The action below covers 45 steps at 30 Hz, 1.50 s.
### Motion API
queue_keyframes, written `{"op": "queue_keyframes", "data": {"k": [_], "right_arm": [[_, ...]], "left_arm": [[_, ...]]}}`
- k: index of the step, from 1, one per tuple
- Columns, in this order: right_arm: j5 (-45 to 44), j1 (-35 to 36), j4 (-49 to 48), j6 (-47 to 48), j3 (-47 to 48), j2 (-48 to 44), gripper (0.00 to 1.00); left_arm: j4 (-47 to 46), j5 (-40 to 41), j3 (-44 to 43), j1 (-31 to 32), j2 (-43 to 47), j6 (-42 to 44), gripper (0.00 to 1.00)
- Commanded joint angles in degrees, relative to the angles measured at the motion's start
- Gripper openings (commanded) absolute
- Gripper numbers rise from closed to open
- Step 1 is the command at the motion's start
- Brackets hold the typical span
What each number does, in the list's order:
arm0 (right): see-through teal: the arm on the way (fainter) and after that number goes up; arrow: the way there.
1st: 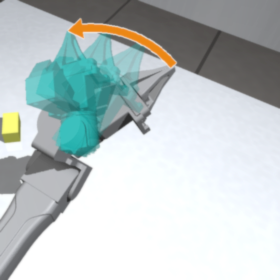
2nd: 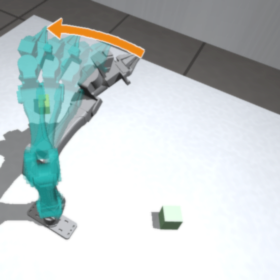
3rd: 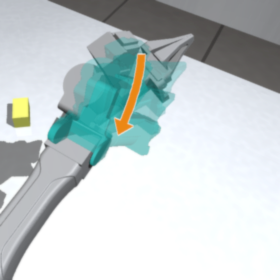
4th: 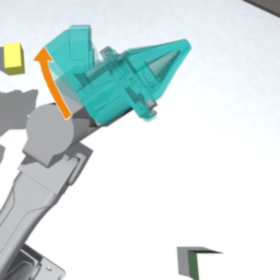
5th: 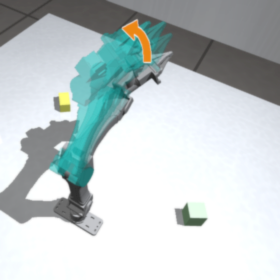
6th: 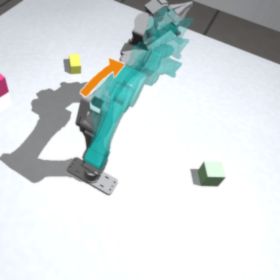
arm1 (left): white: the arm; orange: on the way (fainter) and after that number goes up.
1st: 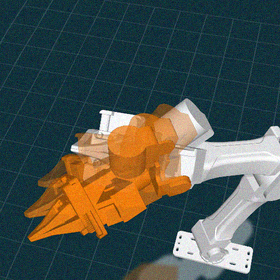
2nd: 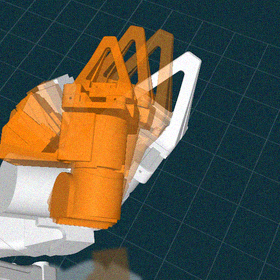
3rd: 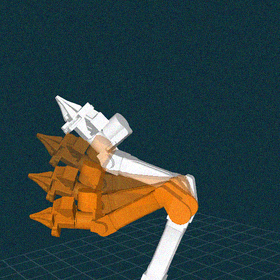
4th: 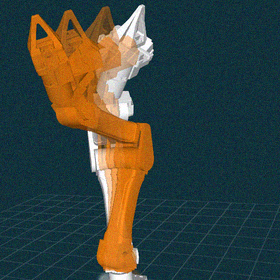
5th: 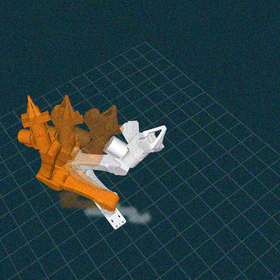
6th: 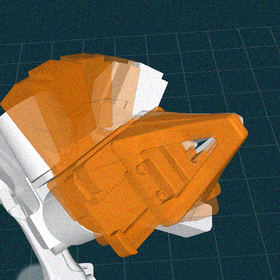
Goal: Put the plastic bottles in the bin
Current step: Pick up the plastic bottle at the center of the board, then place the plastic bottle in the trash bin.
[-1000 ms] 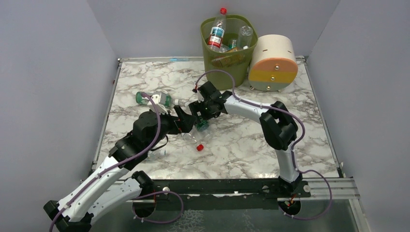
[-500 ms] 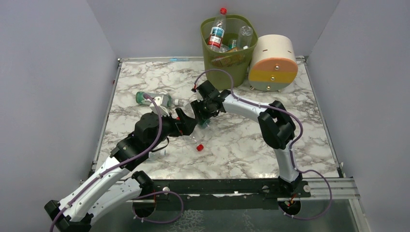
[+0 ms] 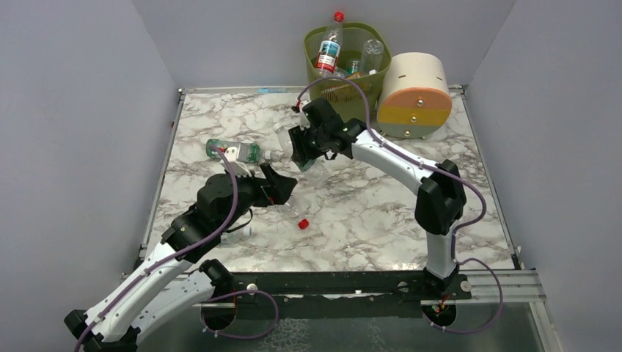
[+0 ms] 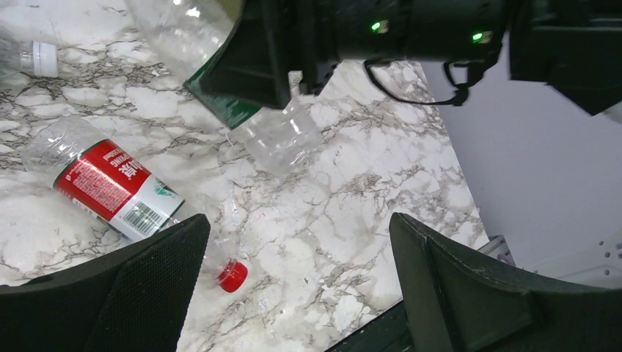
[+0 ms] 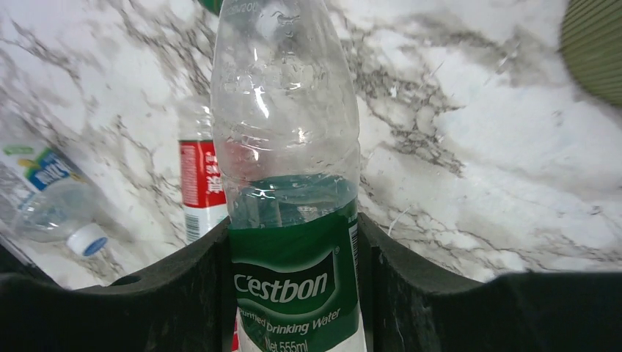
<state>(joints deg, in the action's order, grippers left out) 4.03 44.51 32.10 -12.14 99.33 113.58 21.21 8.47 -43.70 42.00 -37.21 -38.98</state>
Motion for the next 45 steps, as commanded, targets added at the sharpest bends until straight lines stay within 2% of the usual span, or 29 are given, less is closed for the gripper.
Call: {"op": "queue_keyframes", "data": {"k": [1, 7, 13, 26, 34, 45], "right_arm": [[-3.55, 0.23, 2.68, 1.14, 4.94, -5.19, 0.52], [-5.66, -1.29, 3.32, 0.96, 11.51, -9.33, 0.53], [-2.62, -8.0, 0.18, -1.21, 19.2, -10.88, 0.53], [4.46, -24.68, -17.6, -9.73, 28.25, -5.79, 0.53], [5.64, -26.14, -29.72, -6.0, 31.58, 2.25, 0.54], [3.63, -27.59, -33.44, -6.76, 37.47, 10.21, 0.58]], "left_arm": [[1.4, 3.05, -0.36, -0.16, 2.81, -0.04, 0.99], [3.04, 4.29, 0.99, -0.16, 6.01, -0.04, 0.99], [3.05, 4.02, 1.78, -0.12, 5.98, -0.3, 0.99], [2.97, 3.06, 1.69, -0.16, 5.45, -0.56, 0.99], [2.96, 2.96, 1.6, -0.16, 5.48, -0.92, 0.99], [2.97, 2.96, 2.37, -0.16, 6.32, -1.51, 0.99]]}}
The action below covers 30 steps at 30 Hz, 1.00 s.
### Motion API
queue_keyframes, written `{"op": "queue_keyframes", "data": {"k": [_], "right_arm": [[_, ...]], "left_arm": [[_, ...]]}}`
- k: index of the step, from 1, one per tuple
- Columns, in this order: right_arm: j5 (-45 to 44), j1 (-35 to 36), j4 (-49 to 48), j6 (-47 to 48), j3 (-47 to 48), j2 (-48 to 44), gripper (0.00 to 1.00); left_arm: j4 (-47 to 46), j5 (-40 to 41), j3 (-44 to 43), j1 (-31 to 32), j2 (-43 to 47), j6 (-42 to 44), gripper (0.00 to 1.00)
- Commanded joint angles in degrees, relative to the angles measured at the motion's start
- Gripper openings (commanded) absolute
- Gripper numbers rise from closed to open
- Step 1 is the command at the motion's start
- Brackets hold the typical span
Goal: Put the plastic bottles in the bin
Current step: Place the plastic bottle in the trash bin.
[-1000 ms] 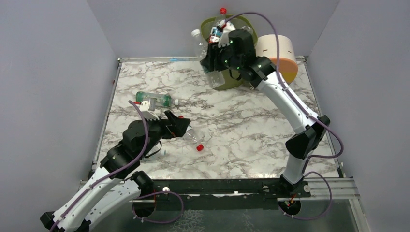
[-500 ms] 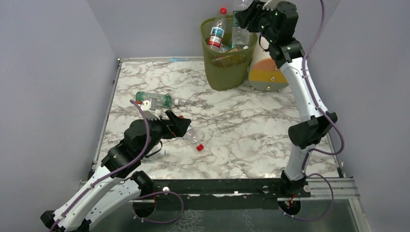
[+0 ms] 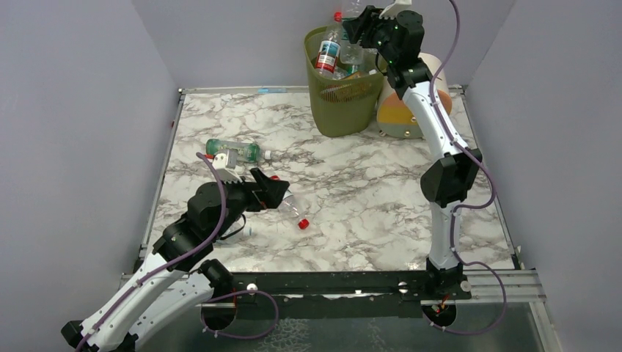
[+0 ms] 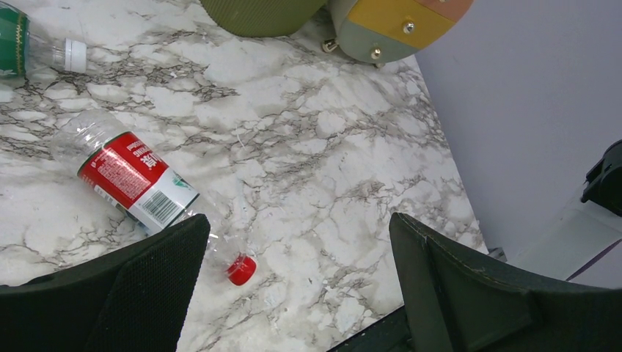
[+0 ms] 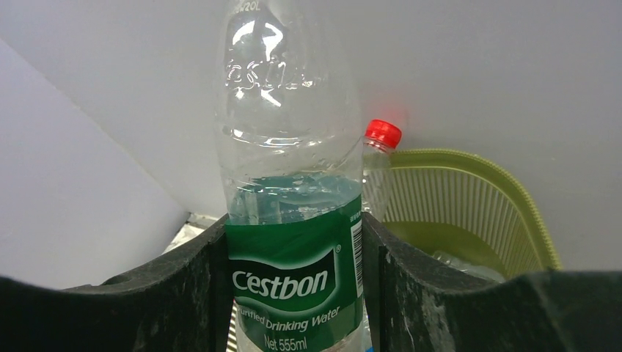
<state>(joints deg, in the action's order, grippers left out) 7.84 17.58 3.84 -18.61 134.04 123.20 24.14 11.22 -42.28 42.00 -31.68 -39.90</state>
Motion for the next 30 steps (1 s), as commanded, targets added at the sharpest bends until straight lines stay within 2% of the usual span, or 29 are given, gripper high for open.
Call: {"op": "queue_keyframes", "data": {"k": [1, 5, 11, 14, 15, 17, 18, 22, 30], "right_arm": [[-0.41, -0.7, -5.58, -0.29, 2.73, 1.09, 0.58], [0.33, -0.93, -4.93, -1.58, 3.08, 2.65, 0.59], [2.01, -1.12, -5.21, -5.15, -1.55, 1.65, 0.59], [2.53, -1.15, -4.83, -5.47, -2.17, 1.85, 0.64], [2.49, -1.08, -4.44, -5.47, -2.05, 1.87, 0.68], [1.96, -1.14, -3.84, -5.38, -2.12, 1.82, 0.84], [1.55, -1.15, -3.39, -5.24, -2.12, 1.69, 0.86], [-0.42, -1.23, -2.32, -4.59, -3.0, 0.12, 0.92], [-1.24, -2.02, -0.21, -3.81, -3.16, -3.26, 0.93]], "left_arm": [[-0.01, 0.2, 1.05, -0.16, 0.87, -0.76, 0.99], [0.02, 0.03, 1.31, -0.16, 1.01, -0.97, 0.99], [0.05, 0.11, 1.68, -0.16, 1.69, -1.1, 0.99], [0.11, -0.05, 1.76, -0.17, 1.76, -1.14, 0.99], [0.11, -0.06, 1.76, -0.16, 1.74, -1.15, 0.99], [0.07, -0.1, 1.76, -0.16, 1.77, -1.01, 0.99], [0.11, -0.07, 1.76, -0.16, 1.81, -0.97, 0.99], [0.07, 0.05, 1.79, -0.16, 1.92, -1.06, 0.99], [-0.03, -0.14, 2.03, -0.16, 1.71, -1.32, 0.99]]}}
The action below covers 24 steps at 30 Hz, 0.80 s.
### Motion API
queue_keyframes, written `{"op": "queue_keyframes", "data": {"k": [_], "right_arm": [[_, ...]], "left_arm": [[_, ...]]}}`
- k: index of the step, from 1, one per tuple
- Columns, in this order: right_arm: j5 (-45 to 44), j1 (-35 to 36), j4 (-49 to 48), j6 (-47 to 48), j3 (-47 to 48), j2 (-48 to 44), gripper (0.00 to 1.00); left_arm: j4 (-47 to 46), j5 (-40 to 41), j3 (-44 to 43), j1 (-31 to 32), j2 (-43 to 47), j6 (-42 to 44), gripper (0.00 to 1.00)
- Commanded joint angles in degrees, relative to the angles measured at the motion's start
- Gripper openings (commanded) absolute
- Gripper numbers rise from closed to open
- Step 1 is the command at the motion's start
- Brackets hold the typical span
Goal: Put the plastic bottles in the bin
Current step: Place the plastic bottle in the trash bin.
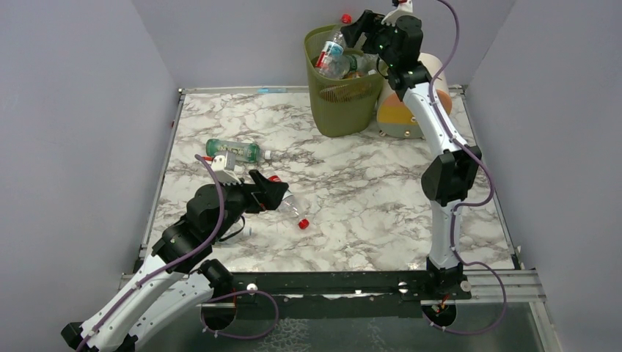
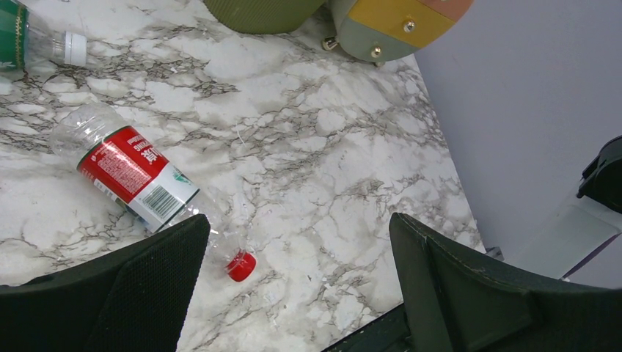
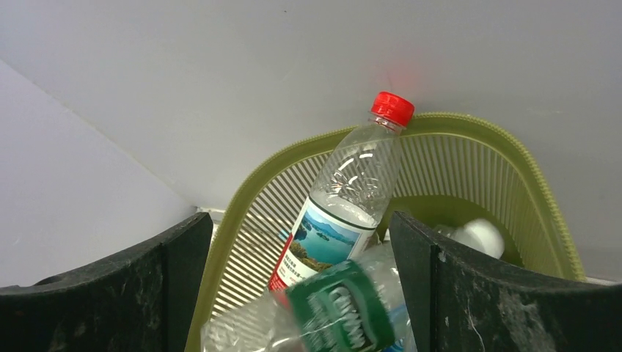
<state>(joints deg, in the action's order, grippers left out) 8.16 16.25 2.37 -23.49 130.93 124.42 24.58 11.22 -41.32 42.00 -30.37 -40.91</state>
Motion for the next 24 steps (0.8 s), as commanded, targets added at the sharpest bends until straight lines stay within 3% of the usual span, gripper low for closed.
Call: {"op": "queue_keyframes", "data": {"k": [1, 7, 13, 15, 24], "right_arm": [[-1.71, -0.76, 1.64, 1.22, -0.13, -4.94, 0.93], [0.22, -0.78, 2.9, 1.27, -2.08, -8.96, 0.93], [9.39, -0.78, 5.33, -0.58, -6.44, -13.9, 0.93], [13.13, -0.72, 5.85, -1.3, -10.02, -16.27, 1.0], [19.13, 2.39, 7.95, 0.49, -31.7, -27.63, 0.99]], "left_arm": [[-0.42, -0.15, 1.0, -0.16, 0.31, -0.32, 0.99], [-0.6, -0.15, 0.76, -0.16, -0.12, -0.23, 0.99], [-0.59, 0.03, 0.48, -0.16, -0.53, -0.18, 0.99], [-0.64, -0.12, 0.16, -0.16, -0.92, -0.23, 0.99], [-1.02, -0.2, 0.58, -0.16, -1.62, -0.66, 0.99]]}}
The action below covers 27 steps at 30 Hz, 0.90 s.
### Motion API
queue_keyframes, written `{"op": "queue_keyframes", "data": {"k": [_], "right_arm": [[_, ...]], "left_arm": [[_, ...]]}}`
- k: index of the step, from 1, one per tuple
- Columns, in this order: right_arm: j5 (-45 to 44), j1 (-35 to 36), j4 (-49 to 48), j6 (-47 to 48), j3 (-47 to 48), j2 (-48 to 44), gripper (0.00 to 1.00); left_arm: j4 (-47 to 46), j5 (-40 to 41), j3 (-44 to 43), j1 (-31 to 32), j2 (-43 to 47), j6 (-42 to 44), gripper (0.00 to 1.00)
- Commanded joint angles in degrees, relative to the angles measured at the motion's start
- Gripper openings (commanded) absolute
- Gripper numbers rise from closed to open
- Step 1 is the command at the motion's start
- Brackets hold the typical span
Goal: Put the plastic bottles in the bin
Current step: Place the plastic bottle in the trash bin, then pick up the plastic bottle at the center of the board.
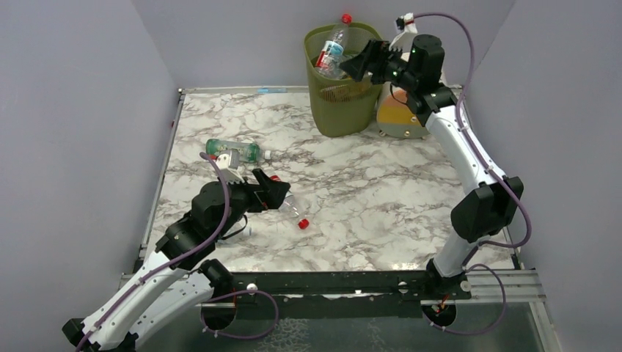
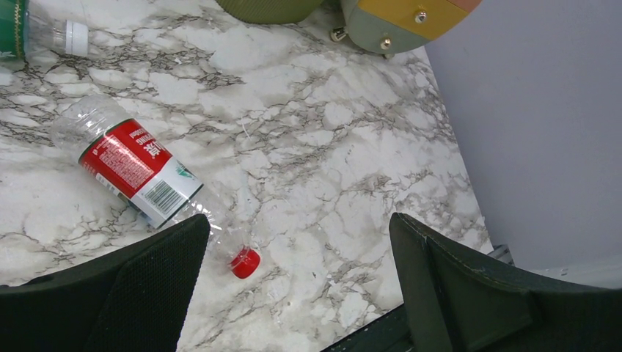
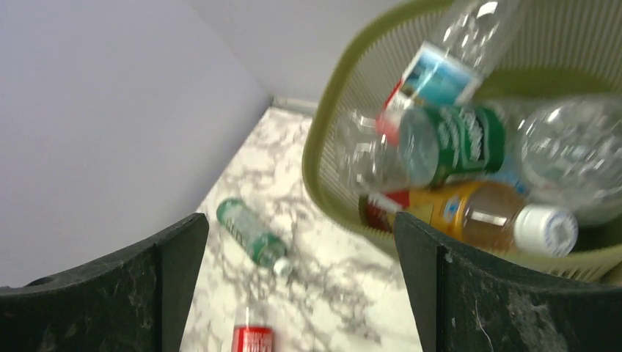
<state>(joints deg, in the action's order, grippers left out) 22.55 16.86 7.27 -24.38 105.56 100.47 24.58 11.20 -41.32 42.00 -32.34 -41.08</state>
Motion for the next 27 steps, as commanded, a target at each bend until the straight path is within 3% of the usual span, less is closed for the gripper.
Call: {"op": "queue_keyframes", "data": {"k": [1, 12, 27], "right_arm": [[4.95, 2.24, 3.58, 1.84, -8.19, -4.71, 1.0], [5.71, 7.08, 4.52, 2.13, -25.17, -10.5, 1.0], [4.32, 12.56, 7.19, 3.11, -29.39, -6.03, 1.0]], "left_arm": [[-1.07, -0.06, 0.81, -0.16, 0.47, -0.49, 0.99], [-3.98, -1.07, 5.45, -0.16, 0.78, -1.61, 0.99], [-14.63, -7.44, 13.98, -0.16, -3.51, -1.81, 0.99]]}}
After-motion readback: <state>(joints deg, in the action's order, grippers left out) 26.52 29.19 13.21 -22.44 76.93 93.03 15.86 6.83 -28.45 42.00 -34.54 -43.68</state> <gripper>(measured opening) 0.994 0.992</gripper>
